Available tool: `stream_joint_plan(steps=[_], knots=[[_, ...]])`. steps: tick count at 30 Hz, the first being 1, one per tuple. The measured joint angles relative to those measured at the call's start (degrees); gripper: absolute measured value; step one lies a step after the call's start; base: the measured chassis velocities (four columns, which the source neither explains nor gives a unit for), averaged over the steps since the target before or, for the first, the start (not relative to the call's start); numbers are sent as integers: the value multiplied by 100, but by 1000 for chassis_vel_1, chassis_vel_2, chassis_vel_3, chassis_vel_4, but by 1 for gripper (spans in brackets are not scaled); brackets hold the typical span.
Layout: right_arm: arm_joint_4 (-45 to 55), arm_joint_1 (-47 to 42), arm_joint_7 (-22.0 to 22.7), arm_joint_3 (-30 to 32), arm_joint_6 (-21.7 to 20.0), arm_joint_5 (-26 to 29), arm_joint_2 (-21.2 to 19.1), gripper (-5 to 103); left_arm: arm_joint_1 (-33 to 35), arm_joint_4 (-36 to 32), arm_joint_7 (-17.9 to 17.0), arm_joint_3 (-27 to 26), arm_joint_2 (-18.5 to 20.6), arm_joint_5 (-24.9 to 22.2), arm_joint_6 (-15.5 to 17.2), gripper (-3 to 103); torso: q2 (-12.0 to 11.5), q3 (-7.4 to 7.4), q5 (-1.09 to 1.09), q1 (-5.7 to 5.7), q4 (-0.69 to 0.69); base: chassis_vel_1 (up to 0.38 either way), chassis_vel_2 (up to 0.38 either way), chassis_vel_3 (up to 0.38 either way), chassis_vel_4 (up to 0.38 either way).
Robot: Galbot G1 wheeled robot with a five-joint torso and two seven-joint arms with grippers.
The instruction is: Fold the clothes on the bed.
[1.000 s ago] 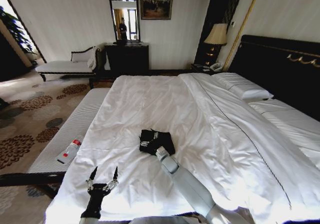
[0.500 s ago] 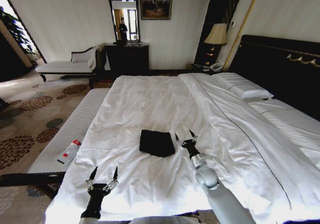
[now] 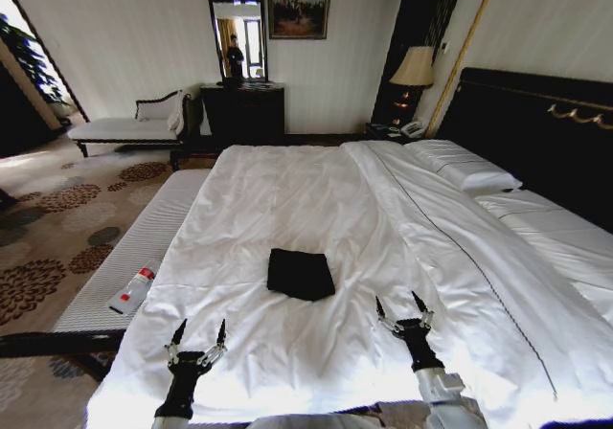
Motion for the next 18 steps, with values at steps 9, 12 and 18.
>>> stream_joint_plan(steps=[9,12,18], knots=[[-8,54,-24,40,11,-2,67,100,0,0,0,0,0,0,0,100,0,0,0,2,0,0,0,0,0],[-19,67,-24,31,6,0,64,100,0,0,0,0,0,0,0,100,0,0,1,1,0,0,0,0,0],[-28,81,-24,18,-4,3,60,100,0,0,0,0,0,0,0,100,0,0,1,2,0,0,0,0,0]])
